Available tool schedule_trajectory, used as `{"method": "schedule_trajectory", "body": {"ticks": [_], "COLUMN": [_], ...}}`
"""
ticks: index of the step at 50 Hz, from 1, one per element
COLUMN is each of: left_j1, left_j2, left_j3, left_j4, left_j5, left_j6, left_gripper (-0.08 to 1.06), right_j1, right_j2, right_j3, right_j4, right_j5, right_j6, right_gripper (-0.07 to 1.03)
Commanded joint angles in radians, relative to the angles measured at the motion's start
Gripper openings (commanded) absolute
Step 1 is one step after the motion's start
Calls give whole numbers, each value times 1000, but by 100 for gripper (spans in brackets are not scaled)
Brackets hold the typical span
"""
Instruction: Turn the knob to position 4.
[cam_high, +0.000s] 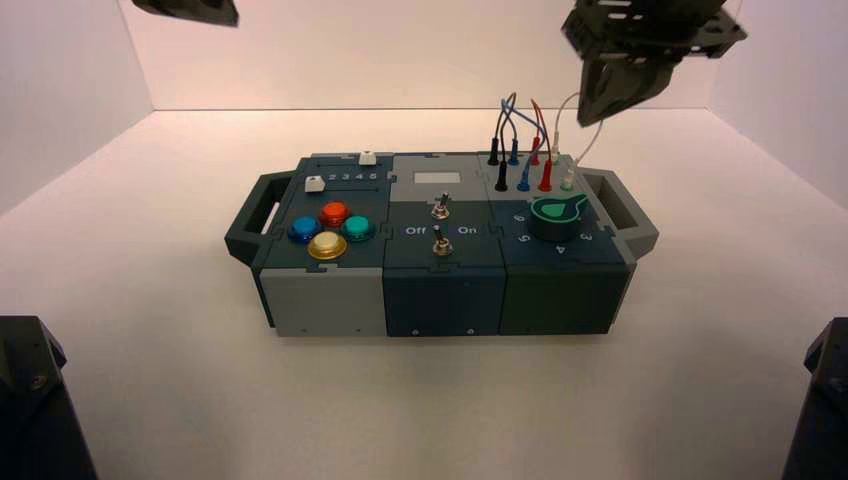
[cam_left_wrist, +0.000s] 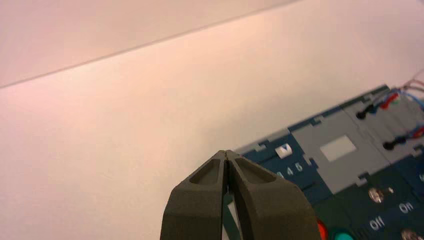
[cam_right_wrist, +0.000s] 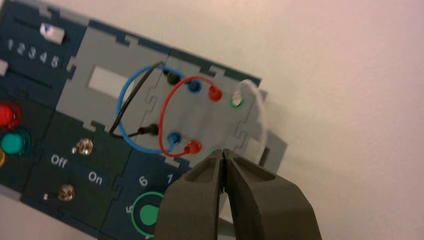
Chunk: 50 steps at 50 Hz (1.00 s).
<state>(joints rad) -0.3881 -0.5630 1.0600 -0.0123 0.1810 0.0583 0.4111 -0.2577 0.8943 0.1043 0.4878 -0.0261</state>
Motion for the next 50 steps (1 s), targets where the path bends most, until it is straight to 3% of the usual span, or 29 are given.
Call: {"method": "schedule_trajectory", "body": {"ticks": [1, 30, 50], "left_j1": [-11, -21, -21], "left_j2": [15, 17, 12], "left_j3": [-37, -37, -37], "left_j4": [0, 0, 0], "left_j5": [8, 29, 37], "left_j6": [6, 6, 6], "left_gripper": [-3, -3, -3], "right_j1": [11, 71, 71], "right_j2": [5, 104, 121], "right_j3": [-28, -43, -40], "right_j4": [3, 14, 14], "right_j5": [14, 83, 114], "right_j6": [-2, -3, -5], "right_gripper": [-2, -2, -2]}}
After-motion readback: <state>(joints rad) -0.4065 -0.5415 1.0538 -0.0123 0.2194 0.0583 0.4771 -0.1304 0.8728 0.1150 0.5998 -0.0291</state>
